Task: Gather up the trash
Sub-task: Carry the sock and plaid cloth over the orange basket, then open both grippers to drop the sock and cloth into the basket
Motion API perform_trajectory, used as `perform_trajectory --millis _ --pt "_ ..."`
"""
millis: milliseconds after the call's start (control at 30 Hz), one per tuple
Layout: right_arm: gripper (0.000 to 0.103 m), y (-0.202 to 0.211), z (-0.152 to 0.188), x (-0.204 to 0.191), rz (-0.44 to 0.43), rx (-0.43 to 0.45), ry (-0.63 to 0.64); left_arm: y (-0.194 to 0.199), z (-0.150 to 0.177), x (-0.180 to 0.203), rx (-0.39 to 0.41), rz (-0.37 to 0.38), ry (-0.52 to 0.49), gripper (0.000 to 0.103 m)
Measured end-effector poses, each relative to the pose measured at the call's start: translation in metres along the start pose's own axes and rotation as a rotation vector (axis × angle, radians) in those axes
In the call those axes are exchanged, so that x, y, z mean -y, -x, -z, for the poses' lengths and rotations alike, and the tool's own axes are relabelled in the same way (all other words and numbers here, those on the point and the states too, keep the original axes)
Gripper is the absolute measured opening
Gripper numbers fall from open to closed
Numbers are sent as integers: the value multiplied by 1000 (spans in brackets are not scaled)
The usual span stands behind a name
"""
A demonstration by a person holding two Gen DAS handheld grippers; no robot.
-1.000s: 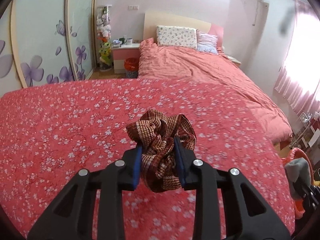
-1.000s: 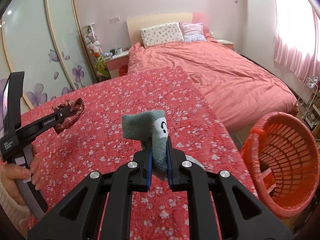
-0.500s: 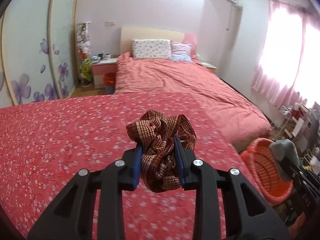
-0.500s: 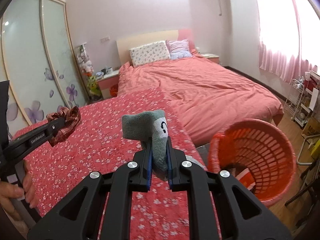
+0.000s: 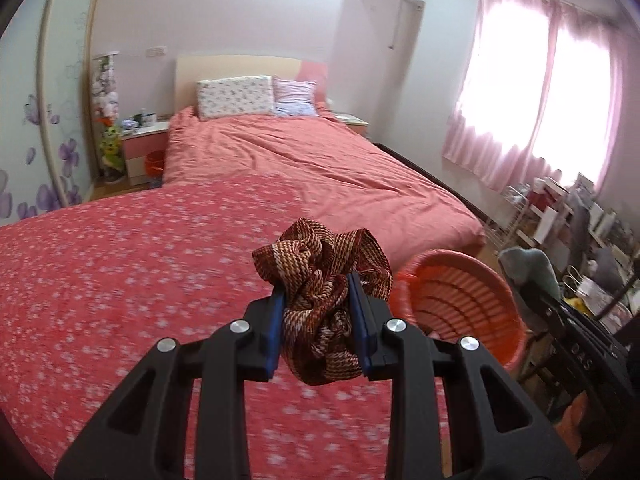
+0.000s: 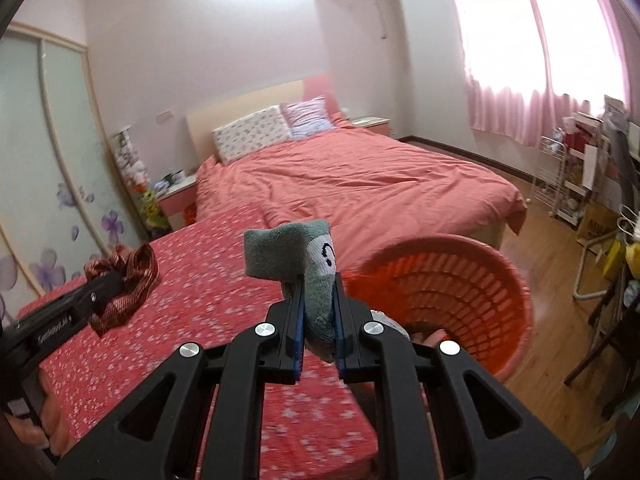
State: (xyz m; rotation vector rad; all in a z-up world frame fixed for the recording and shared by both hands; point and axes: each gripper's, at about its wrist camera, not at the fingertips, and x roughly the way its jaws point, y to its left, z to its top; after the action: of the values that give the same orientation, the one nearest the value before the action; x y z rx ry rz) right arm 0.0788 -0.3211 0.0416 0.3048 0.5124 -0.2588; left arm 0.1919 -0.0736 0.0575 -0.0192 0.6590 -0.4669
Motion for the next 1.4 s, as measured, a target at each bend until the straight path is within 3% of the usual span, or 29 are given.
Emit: perform_trajectory --millis 467,867,933,1000,1167,1400 --pt "12 -26 -3 75 59 -15 -138 -46 13 93 -62 166 -60 29" --pt "14 -56 -10 117 42 -44 -208 -120 20 153 -158 258 -91 32" --pt "20 -60 -10 124 36 -51 -228 -134 23 158 -179 254 -96 36" --pt "34 -61 -10 128 39 -52 -237 -147 27 161 -203 247 -95 42" --pt "53 -57 -8 130 63 -45 -240 -162 34 154 -234 201 -89 51" --pt "84 -23 -5 116 106 17 -169 -126 41 119 -193 137 -72 65"
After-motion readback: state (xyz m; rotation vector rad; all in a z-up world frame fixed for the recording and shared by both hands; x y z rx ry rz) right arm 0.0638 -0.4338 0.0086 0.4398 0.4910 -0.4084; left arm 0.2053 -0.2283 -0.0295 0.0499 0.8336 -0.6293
